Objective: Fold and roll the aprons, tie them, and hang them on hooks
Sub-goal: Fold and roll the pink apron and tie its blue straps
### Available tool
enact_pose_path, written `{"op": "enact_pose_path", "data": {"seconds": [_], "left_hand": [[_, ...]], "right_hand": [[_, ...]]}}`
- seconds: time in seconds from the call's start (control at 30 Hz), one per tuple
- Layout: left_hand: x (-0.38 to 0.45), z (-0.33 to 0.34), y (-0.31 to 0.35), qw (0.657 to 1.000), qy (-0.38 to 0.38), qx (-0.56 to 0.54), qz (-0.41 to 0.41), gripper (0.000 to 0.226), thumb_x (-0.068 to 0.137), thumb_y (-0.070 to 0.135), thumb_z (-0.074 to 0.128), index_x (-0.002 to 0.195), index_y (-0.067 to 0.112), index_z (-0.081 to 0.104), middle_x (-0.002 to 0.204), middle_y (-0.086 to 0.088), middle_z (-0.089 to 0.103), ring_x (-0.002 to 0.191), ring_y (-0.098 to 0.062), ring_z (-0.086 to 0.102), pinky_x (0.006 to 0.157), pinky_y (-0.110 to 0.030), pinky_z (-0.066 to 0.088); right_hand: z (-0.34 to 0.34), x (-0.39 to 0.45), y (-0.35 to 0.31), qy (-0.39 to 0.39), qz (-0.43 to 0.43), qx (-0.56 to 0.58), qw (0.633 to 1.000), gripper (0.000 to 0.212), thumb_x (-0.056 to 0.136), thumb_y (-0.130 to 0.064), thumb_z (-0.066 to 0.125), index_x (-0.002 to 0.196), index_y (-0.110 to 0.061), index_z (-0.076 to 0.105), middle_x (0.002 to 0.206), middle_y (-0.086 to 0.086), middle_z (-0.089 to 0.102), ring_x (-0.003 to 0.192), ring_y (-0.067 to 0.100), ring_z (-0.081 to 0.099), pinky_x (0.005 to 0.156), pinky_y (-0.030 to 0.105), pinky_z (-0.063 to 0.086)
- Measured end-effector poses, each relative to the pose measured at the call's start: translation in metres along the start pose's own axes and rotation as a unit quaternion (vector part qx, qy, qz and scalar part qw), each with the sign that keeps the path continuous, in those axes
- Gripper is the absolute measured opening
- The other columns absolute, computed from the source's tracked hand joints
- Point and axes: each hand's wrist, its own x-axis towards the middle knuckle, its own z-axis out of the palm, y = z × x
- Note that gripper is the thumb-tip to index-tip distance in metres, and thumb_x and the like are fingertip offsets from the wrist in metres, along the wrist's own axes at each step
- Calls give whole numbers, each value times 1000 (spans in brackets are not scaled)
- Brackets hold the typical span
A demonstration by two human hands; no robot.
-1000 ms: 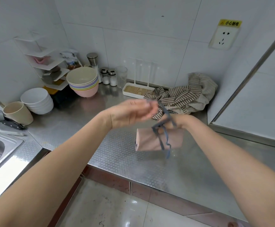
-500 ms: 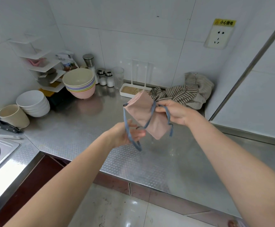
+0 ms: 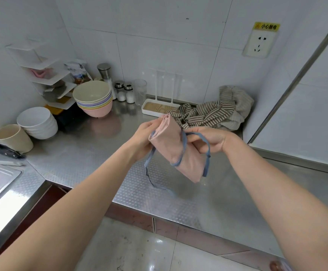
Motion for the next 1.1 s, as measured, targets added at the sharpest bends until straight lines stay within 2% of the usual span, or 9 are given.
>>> {"op": "enact_pose_path", "data": {"seconds": [0.1, 0.2, 0.33, 0.4, 0.53, 0.7, 0.83, 0.97, 1.1], "left_hand": [[7, 6, -19, 992, 119, 13, -27, 35, 95, 1, 37, 63, 12, 43, 51, -1, 43, 50, -13, 33, 40, -15, 26], [6, 17, -49, 959, 165, 204, -103, 40, 97, 9, 37, 57, 10, 42, 52, -3, 39, 43, -14, 27, 32, -13, 18], [1, 30, -58, 883, -9, 454, -119, 32, 95, 11, 40, 90, 0, 69, 65, -6, 50, 51, -16, 40, 42, -20, 32], [-1, 36, -48, 835, -102, 536, -72, 31, 96, 14, 41, 97, 4, 71, 76, -6, 53, 57, -14, 42, 50, -16, 32], [0, 38, -13, 781, -214, 586, -18, 27, 97, 23, 46, 92, 11, 69, 65, 4, 53, 53, -5, 39, 50, -11, 31], [7, 20, 24, 831, -217, 511, -30, 23, 94, 25, 54, 82, 11, 67, 56, 3, 38, 48, -4, 34, 45, -10, 30], [5, -2, 13, 877, -164, 446, -74, 27, 93, 26, 55, 70, 12, 59, 58, 0, 45, 52, -9, 40, 48, -16, 34], [-2, -16, -15, 966, -145, 154, -151, 22, 95, 17, 50, 88, 0, 63, 76, -5, 68, 65, -10, 63, 63, -20, 53], [-5, -31, -38, 982, -55, 117, -141, 17, 96, 6, 45, 101, 0, 60, 88, -9, 63, 71, -14, 61, 66, -23, 53]], "right_hand": [[4, 4, -2, 48, -87, 99, 990, 17, 63, -9, 70, 79, -12, 76, 83, 3, 73, 79, 14, 70, 73, 25, 57], [8, 19, -7, 200, -123, 113, 965, 21, 88, 9, 49, 96, -2, 65, 77, 4, 70, 70, 13, 67, 69, 23, 55], [-1, 32, -3, 383, -52, -311, 868, 25, 89, 4, 49, 103, -2, 69, 89, 13, 65, 81, 17, 51, 63, 25, 36], [-2, 31, 1, 315, -4, -475, 821, 29, 87, 3, 48, 102, -7, 71, 86, 2, 66, 81, 15, 48, 56, 19, 33], [9, 23, 8, 138, 65, -532, 833, 38, 83, 8, 48, 58, -19, 57, 55, -15, 50, 61, 6, 39, 49, 8, 31], [15, 16, 16, 51, 122, -422, 897, 11, 80, -13, 69, 87, -3, 68, 98, 27, 64, 83, 20, 49, 88, 51, 47], [15, 10, 11, 1, 111, -254, 961, 28, 88, 3, 56, 73, -15, 72, 76, -1, 71, 72, 11, 65, 71, 23, 54], [12, 10, 6, -21, 98, -180, 979, 44, 89, 8, 50, 63, -16, 75, 71, -2, 72, 67, 8, 68, 71, 21, 55], [15, 7, 4, -7, 81, -125, 989, 43, 90, 8, 47, 65, -14, 75, 71, -2, 72, 66, 9, 68, 70, 21, 56]]}}
